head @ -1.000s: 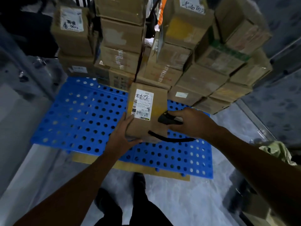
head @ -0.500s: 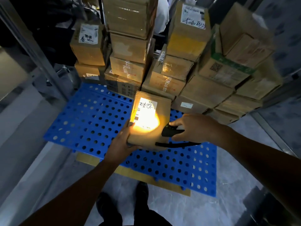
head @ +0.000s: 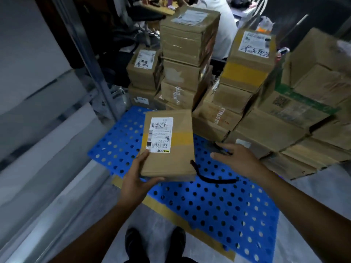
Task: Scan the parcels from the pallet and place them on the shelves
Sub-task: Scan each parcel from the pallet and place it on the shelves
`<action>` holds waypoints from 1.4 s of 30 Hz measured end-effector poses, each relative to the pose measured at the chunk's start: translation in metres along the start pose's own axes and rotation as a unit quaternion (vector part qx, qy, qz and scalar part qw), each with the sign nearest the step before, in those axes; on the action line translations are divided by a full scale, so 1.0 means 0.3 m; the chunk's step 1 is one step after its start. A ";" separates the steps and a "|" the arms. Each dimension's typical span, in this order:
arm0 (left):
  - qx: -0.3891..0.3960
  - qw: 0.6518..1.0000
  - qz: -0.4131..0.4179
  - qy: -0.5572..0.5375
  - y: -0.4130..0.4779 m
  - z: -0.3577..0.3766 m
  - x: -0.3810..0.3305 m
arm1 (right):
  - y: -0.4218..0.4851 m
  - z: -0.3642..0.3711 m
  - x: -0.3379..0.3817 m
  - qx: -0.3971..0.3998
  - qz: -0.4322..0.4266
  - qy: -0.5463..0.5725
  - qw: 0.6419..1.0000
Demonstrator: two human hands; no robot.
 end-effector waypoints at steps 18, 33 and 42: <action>-0.322 0.939 0.007 0.118 0.112 -1.079 -0.196 | 0.199 0.365 1.145 0.072 -0.317 0.205 0.923; -0.452 0.883 -0.052 0.120 0.235 -1.555 -0.260 | 0.269 0.505 1.784 0.193 -0.386 0.183 0.884; -0.579 0.751 -0.088 0.305 0.293 -1.502 -0.301 | 0.376 0.541 1.937 0.308 -0.336 0.147 0.878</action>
Point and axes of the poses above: each hand's wrist, its own y-axis towards the middle knuckle, its own z-axis out of the palm, x = y × z, the point moved 10 cm from there along y, towards the middle knuckle, and after that the axes turned 13 degrees about y, right-handed, at the moved point
